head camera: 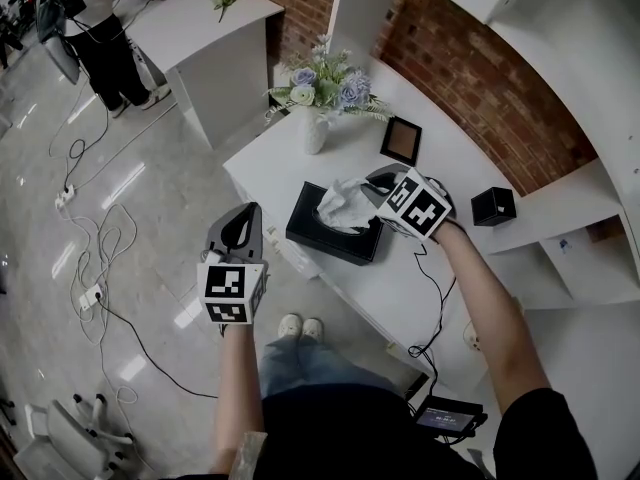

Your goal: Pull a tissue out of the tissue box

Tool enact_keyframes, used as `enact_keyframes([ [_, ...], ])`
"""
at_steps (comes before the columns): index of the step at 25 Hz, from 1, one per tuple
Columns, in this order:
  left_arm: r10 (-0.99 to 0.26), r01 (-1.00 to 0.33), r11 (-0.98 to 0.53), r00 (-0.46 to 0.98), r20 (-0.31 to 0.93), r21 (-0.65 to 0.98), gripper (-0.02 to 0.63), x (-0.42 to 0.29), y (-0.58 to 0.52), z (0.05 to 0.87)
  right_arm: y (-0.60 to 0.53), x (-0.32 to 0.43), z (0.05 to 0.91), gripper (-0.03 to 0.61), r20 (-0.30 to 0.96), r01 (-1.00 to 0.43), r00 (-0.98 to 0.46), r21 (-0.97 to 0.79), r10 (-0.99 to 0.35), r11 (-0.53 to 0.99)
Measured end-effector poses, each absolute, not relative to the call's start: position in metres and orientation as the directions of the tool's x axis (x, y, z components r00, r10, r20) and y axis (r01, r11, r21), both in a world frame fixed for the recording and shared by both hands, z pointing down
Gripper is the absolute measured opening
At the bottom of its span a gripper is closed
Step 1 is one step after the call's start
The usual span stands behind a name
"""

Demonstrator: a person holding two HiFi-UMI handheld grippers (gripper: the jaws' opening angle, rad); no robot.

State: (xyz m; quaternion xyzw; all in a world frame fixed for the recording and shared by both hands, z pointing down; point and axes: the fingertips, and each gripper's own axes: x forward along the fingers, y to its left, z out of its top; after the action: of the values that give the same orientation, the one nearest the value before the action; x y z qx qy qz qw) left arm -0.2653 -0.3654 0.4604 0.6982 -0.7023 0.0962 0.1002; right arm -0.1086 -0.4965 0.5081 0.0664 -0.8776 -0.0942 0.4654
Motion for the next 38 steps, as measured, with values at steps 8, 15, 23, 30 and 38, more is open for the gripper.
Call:
enact_keyframes([
  [8,-0.968,-1.000,-0.014,0.013,0.251,-0.003,0.009,-0.262,-0.369,0.450,-0.490,-0.107,0.481,0.002,0.769,-0.049,-0.599,0.242,-0.222,0.969],
  [15,-0.975,-0.999,-0.042,0.039,0.218,-0.008,0.009,-0.255,-0.382,0.437,-0.491,-0.096,0.406,0.002,0.556,-0.238,-0.774,0.190,-0.304,0.953],
  [23,-0.981,-0.996,-0.086,0.081,0.177,-0.023,0.009,-0.237,-0.401,0.416,-0.497,-0.047,0.327,0.002,0.114,-0.563,-0.823,-0.030,-0.557,0.826],
  [30,-0.982,-0.991,-0.131,0.125,0.141,-0.037,0.009,-0.214,-0.414,0.399,-0.478,0.009,0.333,0.002,-0.082,-0.726,-0.665,-0.166,-0.743,0.668],
  [38,-0.976,-0.982,-0.182,0.174,0.132,-0.051,0.009,-0.188,-0.422,0.393,-0.463,0.050,0.396,0.002,-0.009,-0.810,-0.545,-0.253,-0.839,0.529],
])
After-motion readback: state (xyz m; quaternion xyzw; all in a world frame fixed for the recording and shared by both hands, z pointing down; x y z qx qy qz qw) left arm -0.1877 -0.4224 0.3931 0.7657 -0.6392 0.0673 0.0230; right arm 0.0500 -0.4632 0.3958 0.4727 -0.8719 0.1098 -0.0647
